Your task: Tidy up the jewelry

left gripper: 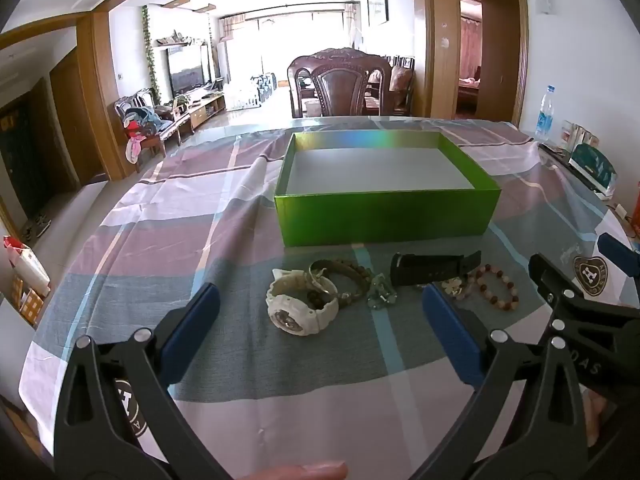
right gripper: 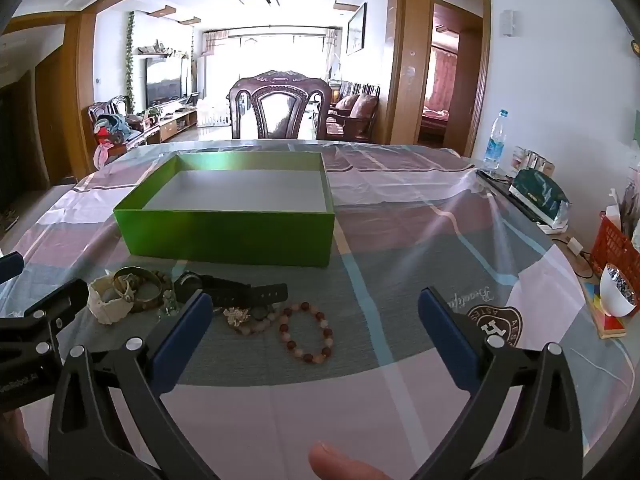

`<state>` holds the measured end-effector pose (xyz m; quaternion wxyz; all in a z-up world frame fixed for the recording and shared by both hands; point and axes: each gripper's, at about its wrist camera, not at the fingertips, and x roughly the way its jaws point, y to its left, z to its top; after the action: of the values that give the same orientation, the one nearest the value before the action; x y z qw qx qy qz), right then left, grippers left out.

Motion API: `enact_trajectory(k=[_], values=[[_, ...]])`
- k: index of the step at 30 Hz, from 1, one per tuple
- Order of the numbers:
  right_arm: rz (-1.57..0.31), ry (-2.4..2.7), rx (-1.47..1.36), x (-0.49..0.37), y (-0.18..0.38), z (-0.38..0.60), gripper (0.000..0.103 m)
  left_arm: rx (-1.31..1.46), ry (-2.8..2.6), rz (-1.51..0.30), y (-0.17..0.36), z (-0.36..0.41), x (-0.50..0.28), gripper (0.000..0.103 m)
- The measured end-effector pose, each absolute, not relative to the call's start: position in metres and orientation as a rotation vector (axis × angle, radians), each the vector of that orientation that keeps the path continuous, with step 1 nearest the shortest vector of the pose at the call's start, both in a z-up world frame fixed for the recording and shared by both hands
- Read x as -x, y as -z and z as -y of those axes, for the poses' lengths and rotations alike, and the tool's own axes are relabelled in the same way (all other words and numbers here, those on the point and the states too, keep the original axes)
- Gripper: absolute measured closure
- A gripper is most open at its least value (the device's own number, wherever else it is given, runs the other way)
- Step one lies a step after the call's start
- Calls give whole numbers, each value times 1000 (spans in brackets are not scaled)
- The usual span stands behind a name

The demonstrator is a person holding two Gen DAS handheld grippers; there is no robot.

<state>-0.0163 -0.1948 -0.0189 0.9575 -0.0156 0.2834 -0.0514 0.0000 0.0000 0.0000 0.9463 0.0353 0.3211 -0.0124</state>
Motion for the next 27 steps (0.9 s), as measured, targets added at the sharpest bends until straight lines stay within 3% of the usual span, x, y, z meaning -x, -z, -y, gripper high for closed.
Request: enact_trajectory(k=[27], values=[[-578,90,45,17,26,189,3,-70,28,-666,3,-1,-1,3]])
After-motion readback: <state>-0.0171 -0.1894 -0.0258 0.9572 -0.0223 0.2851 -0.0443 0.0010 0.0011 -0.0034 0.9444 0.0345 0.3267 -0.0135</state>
